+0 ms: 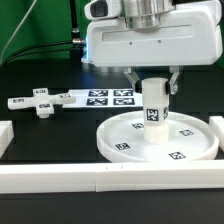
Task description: Assemble round table
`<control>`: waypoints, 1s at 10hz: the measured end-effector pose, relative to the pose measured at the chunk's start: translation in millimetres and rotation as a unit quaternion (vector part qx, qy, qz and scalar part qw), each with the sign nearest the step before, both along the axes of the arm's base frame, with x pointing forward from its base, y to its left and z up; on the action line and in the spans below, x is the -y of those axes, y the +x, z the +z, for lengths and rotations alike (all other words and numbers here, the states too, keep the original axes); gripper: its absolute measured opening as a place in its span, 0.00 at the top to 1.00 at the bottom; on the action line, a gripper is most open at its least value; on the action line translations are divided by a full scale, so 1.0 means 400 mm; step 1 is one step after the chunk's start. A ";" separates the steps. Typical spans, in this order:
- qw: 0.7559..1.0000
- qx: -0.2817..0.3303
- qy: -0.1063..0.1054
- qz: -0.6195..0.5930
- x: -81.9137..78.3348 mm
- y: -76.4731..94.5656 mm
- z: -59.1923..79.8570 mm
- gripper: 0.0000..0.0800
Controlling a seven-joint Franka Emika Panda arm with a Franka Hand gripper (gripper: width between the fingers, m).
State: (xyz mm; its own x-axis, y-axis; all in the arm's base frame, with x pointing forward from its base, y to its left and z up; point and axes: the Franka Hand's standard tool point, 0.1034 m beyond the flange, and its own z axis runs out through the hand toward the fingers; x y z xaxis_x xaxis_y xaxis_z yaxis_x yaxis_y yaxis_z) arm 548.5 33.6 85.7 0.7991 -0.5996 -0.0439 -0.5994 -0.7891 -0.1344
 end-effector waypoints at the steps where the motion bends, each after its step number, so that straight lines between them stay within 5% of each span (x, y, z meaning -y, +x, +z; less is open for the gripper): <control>1: 1.000 -0.002 0.002 -0.013 -0.001 0.000 0.000 0.49; 6: 0.960 -0.035 0.055 -0.273 -0.003 -0.001 -0.004 0.49; 9: 0.932 -0.050 0.066 -0.354 -0.016 -0.001 -0.004 0.49; 10: 0.936 -0.048 0.066 -0.342 -0.017 -0.001 -0.004 0.35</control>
Offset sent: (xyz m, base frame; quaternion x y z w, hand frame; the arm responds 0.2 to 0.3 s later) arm -0.0083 -0.0041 -0.0062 0.0327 -0.0341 0.2715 0.9613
